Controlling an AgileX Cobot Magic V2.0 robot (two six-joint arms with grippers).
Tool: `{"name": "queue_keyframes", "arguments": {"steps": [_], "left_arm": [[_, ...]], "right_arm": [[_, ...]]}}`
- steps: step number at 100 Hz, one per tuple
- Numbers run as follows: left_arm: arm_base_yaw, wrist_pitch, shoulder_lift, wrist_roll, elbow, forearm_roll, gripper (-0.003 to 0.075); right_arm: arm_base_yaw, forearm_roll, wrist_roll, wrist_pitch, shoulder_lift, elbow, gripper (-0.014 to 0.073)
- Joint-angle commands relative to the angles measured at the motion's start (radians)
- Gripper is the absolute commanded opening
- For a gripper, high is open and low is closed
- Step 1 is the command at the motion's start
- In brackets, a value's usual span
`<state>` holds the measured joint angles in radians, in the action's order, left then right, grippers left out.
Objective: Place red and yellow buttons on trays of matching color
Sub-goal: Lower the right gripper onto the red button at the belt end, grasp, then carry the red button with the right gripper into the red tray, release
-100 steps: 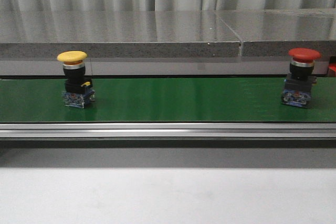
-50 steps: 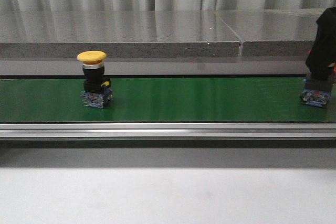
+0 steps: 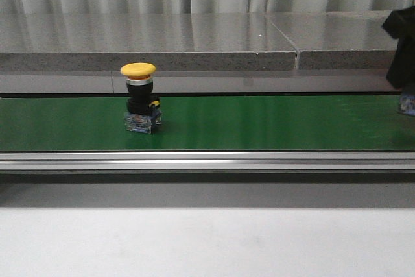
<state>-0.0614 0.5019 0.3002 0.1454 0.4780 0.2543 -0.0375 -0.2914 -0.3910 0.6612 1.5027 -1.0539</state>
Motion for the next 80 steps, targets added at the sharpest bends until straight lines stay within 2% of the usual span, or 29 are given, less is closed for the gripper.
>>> {"name": "queue_keyframes", "arguments": {"steps": [1,40,80], "left_arm": [[-0.009,-0.069,0.008,-0.001,0.027,0.017,-0.0019],[-0.009,-0.069,0.008,-0.001,0.027,0.017,-0.0019],[-0.009,-0.069,0.008,-0.001,0.027,0.017,-0.0019]], "right_arm": [[-0.05,-0.011,-0.011,0.039,-0.032,-0.104,0.0039],[-0.391,-0.012,-0.01,0.137,0.053,-0.478,0.0039],[-0.567,-0.012,0.001,0.177,0.337,-0.756,0.0039]]}}
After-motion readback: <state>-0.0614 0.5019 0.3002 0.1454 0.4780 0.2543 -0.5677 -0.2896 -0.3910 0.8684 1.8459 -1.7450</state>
